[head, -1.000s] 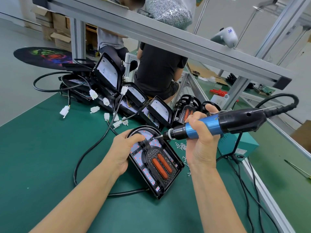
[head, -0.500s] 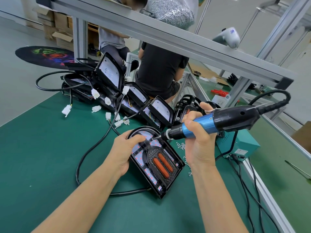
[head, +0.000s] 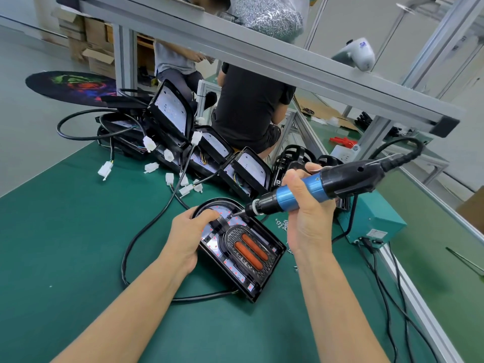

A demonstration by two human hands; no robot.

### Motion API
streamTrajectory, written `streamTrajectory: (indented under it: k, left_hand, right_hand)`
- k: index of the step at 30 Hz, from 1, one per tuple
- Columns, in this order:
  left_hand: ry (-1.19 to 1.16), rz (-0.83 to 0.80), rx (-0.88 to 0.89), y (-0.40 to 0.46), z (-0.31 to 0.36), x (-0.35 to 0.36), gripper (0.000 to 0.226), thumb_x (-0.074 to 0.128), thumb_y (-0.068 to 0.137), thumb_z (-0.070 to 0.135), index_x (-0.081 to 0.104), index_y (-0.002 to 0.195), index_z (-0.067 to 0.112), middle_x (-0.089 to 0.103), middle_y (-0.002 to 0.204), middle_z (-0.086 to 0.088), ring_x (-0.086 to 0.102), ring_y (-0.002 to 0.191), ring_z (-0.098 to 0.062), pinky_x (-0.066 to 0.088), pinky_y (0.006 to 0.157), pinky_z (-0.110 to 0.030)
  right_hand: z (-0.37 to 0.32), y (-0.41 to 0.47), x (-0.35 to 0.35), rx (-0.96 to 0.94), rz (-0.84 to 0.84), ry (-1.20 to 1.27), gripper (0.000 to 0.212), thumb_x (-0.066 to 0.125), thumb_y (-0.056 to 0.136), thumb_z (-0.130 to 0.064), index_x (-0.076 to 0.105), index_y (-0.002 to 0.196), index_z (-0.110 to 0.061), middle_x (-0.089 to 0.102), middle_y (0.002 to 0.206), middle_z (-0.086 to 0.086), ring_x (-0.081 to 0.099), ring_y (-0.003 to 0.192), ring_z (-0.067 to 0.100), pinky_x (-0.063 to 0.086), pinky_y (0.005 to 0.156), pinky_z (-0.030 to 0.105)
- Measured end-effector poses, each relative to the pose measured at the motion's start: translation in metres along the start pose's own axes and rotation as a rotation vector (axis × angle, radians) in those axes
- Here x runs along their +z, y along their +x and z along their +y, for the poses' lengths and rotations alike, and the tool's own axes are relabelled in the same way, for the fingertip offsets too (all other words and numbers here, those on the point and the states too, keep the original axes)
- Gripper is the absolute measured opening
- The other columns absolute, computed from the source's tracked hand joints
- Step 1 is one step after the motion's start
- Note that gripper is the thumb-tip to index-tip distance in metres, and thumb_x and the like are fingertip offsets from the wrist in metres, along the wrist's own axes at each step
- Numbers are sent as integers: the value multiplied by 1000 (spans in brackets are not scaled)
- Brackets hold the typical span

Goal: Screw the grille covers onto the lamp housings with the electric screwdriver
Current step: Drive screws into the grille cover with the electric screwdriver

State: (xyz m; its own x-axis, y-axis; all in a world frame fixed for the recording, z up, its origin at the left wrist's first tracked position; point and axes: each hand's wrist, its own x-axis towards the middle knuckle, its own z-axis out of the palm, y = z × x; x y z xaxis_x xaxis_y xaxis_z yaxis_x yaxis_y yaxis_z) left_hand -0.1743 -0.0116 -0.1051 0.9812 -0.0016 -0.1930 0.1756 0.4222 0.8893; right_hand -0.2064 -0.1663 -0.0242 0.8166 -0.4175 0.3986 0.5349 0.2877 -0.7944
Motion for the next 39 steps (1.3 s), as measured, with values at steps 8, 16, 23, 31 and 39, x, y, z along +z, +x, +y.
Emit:
streamTrajectory:
  k: [8, 16, 23, 31, 39]
  left_hand:
    - [47, -27, 47, 2, 1, 2, 20, 66, 77, 2, 72, 63, 16, 71, 71, -1, 63, 67, -15, 50, 76, -33]
    - [60, -9, 40, 1, 1, 3, 9, 68, 75, 3, 71, 72, 11, 71, 79, -6, 60, 77, -23, 47, 93, -45]
    - [44, 2, 20, 3, -1, 4, 10, 68, 75, 4, 70, 69, 12, 68, 74, -4, 57, 77, -22, 46, 87, -39]
    - [-4, -18, -91, 9, -3, -8, 8, 65, 78, 4, 66, 72, 8, 66, 73, -9, 58, 67, -26, 49, 69, -32]
    - [226, 8, -7, 26, 3, -21, 17, 63, 78, 9, 69, 63, 14, 66, 68, -2, 54, 73, -24, 42, 78, -37]
  right_hand:
    - [-5, 4, 1, -34, -66, -23, 29, 69, 78, 0, 60, 80, -28, 54, 75, -4, 55, 73, 13, 50, 78, 27]
    - [-5, -1, 0, -38, -185, -64, 35, 64, 79, 11, 57, 78, -24, 54, 78, -6, 51, 76, 12, 48, 83, 24]
    - [-8, -3, -2, -42, -231, -58, 35, 62, 74, 8, 59, 81, -27, 53, 76, -5, 50, 75, 13, 47, 80, 22]
    - [-3, -6, -15, 0, 101, 150, 39, 58, 85, 10, 51, 105, -23, 55, 75, -7, 54, 76, 13, 47, 87, 27]
    - [-27, 5, -54, -5, 328, 375, 27, 57, 89, 4, 56, 95, -22, 58, 69, -5, 58, 61, 10, 53, 79, 27]
